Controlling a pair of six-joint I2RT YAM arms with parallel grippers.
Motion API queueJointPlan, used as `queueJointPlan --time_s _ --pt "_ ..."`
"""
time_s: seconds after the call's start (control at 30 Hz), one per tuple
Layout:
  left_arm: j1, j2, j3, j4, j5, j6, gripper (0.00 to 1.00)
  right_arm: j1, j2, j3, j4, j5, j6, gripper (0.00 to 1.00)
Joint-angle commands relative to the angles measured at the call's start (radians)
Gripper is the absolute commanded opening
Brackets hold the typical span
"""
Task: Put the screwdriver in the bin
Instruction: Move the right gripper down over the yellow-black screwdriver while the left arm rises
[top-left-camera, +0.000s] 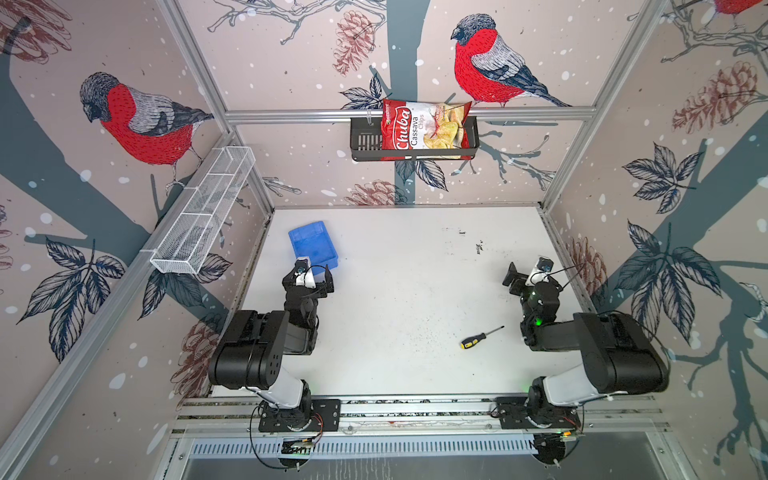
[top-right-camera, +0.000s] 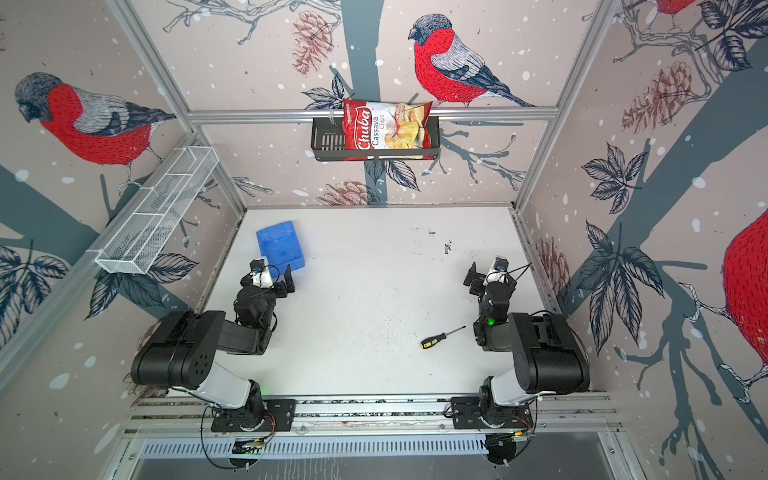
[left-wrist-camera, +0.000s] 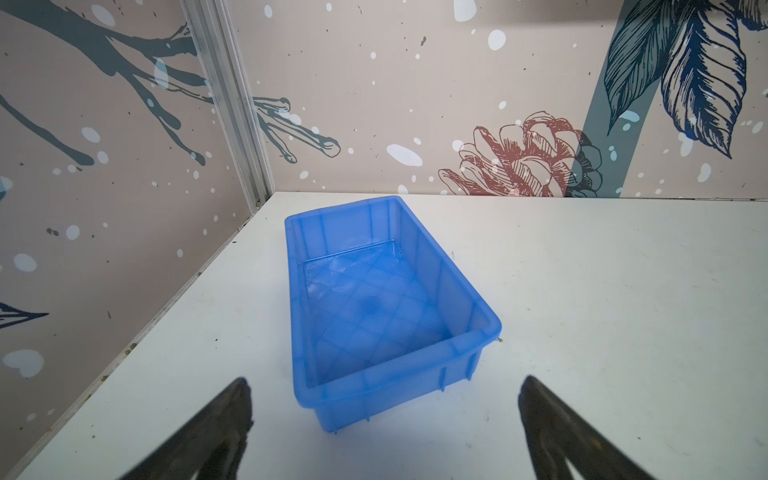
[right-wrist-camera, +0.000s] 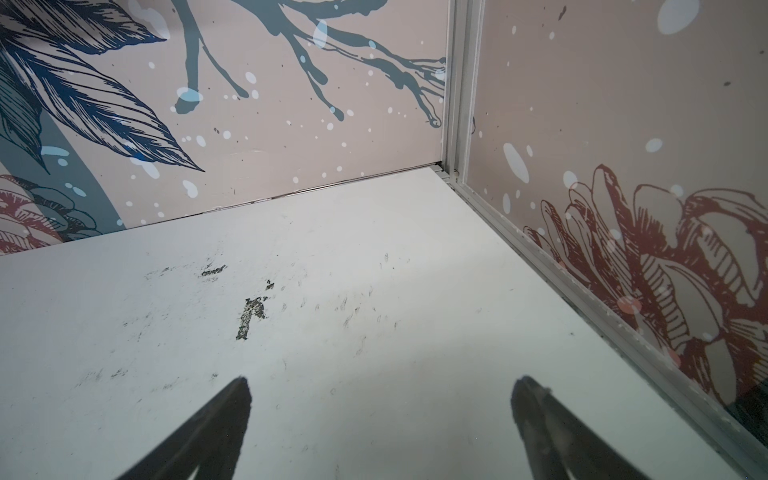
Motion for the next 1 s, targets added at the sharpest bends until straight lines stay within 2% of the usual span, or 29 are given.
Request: queueJointPlan --time_s 0.0,0.2,0.37,0.5,0.57,0.7,0.83,0.93,0.97 --pt "0.000 -0.002 0.002 0.013 0.002 -0.003 0.98 0.002 0.001 0.002 0.023 -0.005 0.006 0.98" --pt "0.000 -0.040 0.002 -0.017 -0.027 -0.013 0.98 0.005 -0.010 -0.007 0.032 0.008 0.004 0.98" --pt "-0.013 -0.171 0.012 -0.139 -0.025 0.006 0.98 0.011 -0.068 0.006 -0.039 0.027 0.005 0.98" --pt "-0.025 -0.283 0.013 -0.208 0.025 0.043 0.98 0.016 -0.147 0.027 -0.155 0.060 0.004 0.98" --pt "-0.044 -0.331 0.024 -0.257 0.029 0.071 0.98 0.019 -0.178 0.051 -0.240 0.100 0.029 0.98" --pt "-0.107 -0.422 0.079 -0.415 0.051 0.159 0.98 0.030 -0.241 0.131 -0.513 0.216 0.162 0.98" --pt "-0.162 -0.509 0.139 -0.566 0.115 0.203 0.99 0.032 -0.329 0.180 -0.724 0.179 0.259 0.98" --pt "-0.199 -0.558 0.175 -0.655 0.157 0.222 0.98 0.040 -0.382 0.215 -0.845 0.117 0.290 0.98" --pt "-0.210 -0.570 0.187 -0.684 0.169 0.231 0.99 0.055 -0.396 0.230 -0.882 0.128 0.299 0.98"
